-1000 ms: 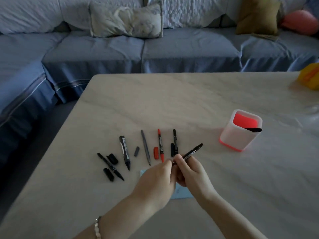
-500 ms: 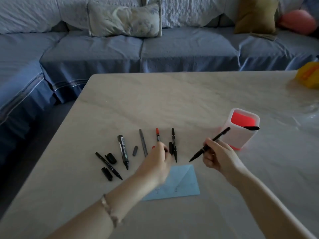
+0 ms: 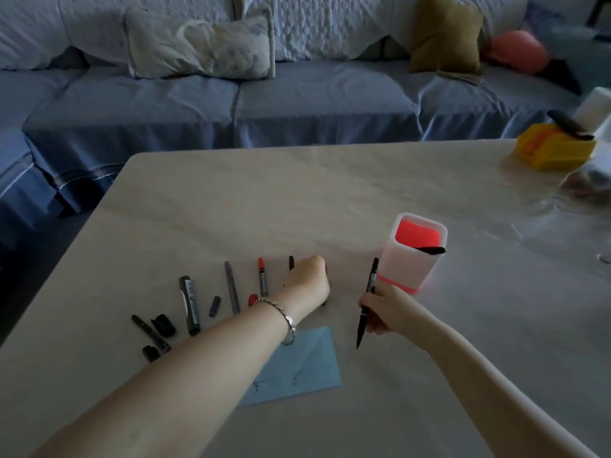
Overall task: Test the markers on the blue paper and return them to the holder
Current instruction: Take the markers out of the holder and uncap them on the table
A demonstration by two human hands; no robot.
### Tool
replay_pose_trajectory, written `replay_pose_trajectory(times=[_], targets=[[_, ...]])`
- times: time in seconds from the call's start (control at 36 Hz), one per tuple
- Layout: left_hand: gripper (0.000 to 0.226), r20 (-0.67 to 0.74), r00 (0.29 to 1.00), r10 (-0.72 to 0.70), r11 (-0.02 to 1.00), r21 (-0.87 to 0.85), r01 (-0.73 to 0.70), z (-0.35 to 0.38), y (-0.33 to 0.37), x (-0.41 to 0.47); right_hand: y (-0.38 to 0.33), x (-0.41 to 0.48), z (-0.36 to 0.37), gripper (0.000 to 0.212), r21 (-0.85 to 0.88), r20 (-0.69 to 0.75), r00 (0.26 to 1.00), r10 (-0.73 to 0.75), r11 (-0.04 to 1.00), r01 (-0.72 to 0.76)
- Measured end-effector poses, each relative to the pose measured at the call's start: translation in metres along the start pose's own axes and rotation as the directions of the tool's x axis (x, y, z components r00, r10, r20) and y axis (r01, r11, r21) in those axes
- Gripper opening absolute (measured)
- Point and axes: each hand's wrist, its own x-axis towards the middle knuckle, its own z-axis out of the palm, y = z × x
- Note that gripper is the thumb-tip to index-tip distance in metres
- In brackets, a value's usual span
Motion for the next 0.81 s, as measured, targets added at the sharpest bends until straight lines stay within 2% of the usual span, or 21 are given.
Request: replay_pose_trajectory(times=[0.11, 0.22, 0.33, 0.44, 0.56, 0.61, 0.69, 0.75, 0.81], targets=[[0.022, 0.007, 0.998, 0.067, 0.996, 0.055, -0.068, -0.004, -0.005, -0.006, 0.009, 0.01, 0.004, 0.009, -0.13, -0.042, 0.995, -0.09, 0.988, 0.084], [0.019, -0.082, 0.981, 0.178, 0.984, 0.03, -0.176, -0.011, -0.021, -0.029, 0.003, 0.022, 0.014, 0.033, -0.243, -0.099, 0.977, -0.188, 0.957, 0.16], [0.017, -0.112, 0.966, 0.231, 0.973, 0.036, -0.229, -0.012, -0.04, -0.056, -0.006, 0.035, 0.029, 0.031, -0.334, -0.145, 0.95, -0.276, 0.918, 0.215], [0.018, -0.158, 0.962, 0.22, 0.973, -0.035, -0.229, -0.012, -0.051, -0.073, -0.007, 0.039, 0.042, 0.033, -0.396, -0.171, 0.943, -0.285, 0.896, 0.199], [0.017, -0.168, 0.969, 0.179, 0.976, -0.095, -0.196, -0.015, -0.058, -0.074, -0.007, 0.026, 0.039, 0.031, -0.385, -0.207, 0.935, -0.289, 0.903, 0.193], [0.017, -0.151, 0.973, 0.176, 0.975, -0.108, -0.193, -0.016, -0.06, -0.073, -0.009, 0.014, 0.028, 0.026, -0.398, -0.234, 0.884, -0.404, 0.87, 0.292], [0.019, -0.115, 0.978, 0.172, 0.977, -0.11, -0.184, -0.018, -0.062, -0.071, -0.014, -0.006, 0.0, 0.017, -0.544, -0.339, 0.689, -0.64, 0.731, 0.411], [0.018, -0.092, 0.978, 0.187, 0.975, -0.108, -0.196, -0.019, -0.061, -0.072, -0.017, -0.014, -0.024, 0.017, -0.62, -0.44, 0.583, -0.683, 0.701, 0.353], [0.017, -0.075, 0.975, 0.207, 0.971, -0.105, -0.214, -0.019, -0.06, -0.074, -0.019, -0.017, -0.049, 0.023, -0.658, -0.513, 0.569, -0.643, 0.72, 0.22]])
